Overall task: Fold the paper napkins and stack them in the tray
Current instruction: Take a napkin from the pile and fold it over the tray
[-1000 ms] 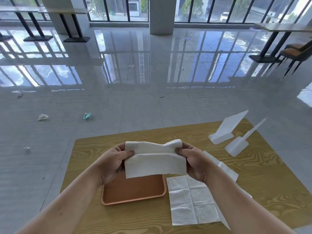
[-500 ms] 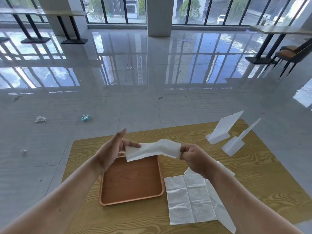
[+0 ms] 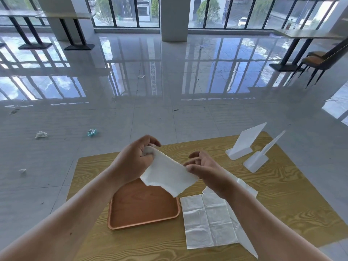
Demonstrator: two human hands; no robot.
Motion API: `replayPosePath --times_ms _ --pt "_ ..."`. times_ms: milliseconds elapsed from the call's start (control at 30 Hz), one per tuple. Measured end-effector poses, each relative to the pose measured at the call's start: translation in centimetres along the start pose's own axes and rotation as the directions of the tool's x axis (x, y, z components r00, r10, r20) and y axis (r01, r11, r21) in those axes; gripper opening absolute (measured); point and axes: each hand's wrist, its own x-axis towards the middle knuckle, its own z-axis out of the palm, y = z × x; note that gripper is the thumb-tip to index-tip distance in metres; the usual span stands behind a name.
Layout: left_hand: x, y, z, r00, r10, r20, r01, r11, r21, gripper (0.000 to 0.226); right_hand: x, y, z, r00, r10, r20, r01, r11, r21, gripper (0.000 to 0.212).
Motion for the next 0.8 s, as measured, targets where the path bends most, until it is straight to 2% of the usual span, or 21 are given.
replayPosePath --times_ms 67,100,133,233,267,333,400,433,500,567,667,733,800 --pt "0.3 1.1 0.0 0.998 0.018 0.057 -0.016 1.000 -0.026 0.039 0.3 -0.4 1.1 0.991 0.070 0.116 -0.064 0.996 -0.055 0.090" --pt "0.5 1.5 -0.1 0.997 0.022 0.077 -0.019 0.999 -0.031 0.040 0.5 -0.6 1.7 0.979 0.103 0.174 -0.093 0.993 -0.067 0.096" --pt "0.7 1.9 -0.3 0.996 0.023 0.090 -0.020 0.999 -0.036 0.040 0.6 -0.7 2.3 0.967 0.125 0.222 -0.112 0.991 -0.067 0.094" --pt "1.3 2.0 -0.7 0.996 -0.004 0.085 0.009 0.998 -0.061 0.040 0.6 -1.0 4.2 0.950 0.113 0.291 -0.089 0.991 -0.095 0.057" --pt "1.5 1.7 -0.7 0.997 -0.020 0.071 0.024 0.998 -0.058 0.037 0.5 -1.0 4.7 0.953 0.101 0.285 -0.083 0.994 -0.076 0.051" --pt "1.7 0.6 -0.7 0.998 -0.057 -0.003 0.057 0.998 0.026 0.037 0.5 -1.0 5.3 0.963 0.093 0.251 -0.104 0.994 0.032 0.056" --pt "1.4 -1.3 -0.7 0.983 -0.127 -0.129 0.151 0.968 0.200 0.052 0.7 -0.8 5.6 0.969 0.086 0.233 -0.128 0.977 0.171 0.074" --pt "0.9 -2.2 -0.8 0.972 -0.174 -0.156 0.205 0.956 0.209 0.058 0.8 -0.7 5.7 0.970 0.078 0.230 -0.132 0.965 0.228 0.083" --pt "-0.4 -3.5 -0.6 0.970 -0.219 -0.106 0.233 0.962 0.140 0.066 1.0 -0.3 5.5 0.975 0.077 0.209 -0.141 0.940 0.310 0.098" --pt "-1.8 -4.4 -0.2 0.979 -0.204 0.011 0.203 0.978 0.053 0.077 1.2 -0.1 5.3 0.980 0.091 0.175 -0.149 0.925 0.350 0.109" --pt "-3.2 -4.9 0.6 0.970 -0.189 0.152 0.197 0.980 -0.038 0.097 1.5 0.1 5.2 0.982 0.085 0.167 -0.140 0.926 0.350 0.113" --pt "-3.6 -5.1 1.3 0.956 -0.198 0.216 0.218 0.973 -0.076 0.095 1.7 -0.1 5.3 0.980 0.076 0.183 -0.139 0.921 0.363 0.110" --pt "-3.7 -5.3 2.0 0.950 -0.202 0.240 0.248 0.952 -0.181 0.078 1.7 -0.3 5.6 0.981 0.061 0.186 -0.133 0.906 0.401 0.106"
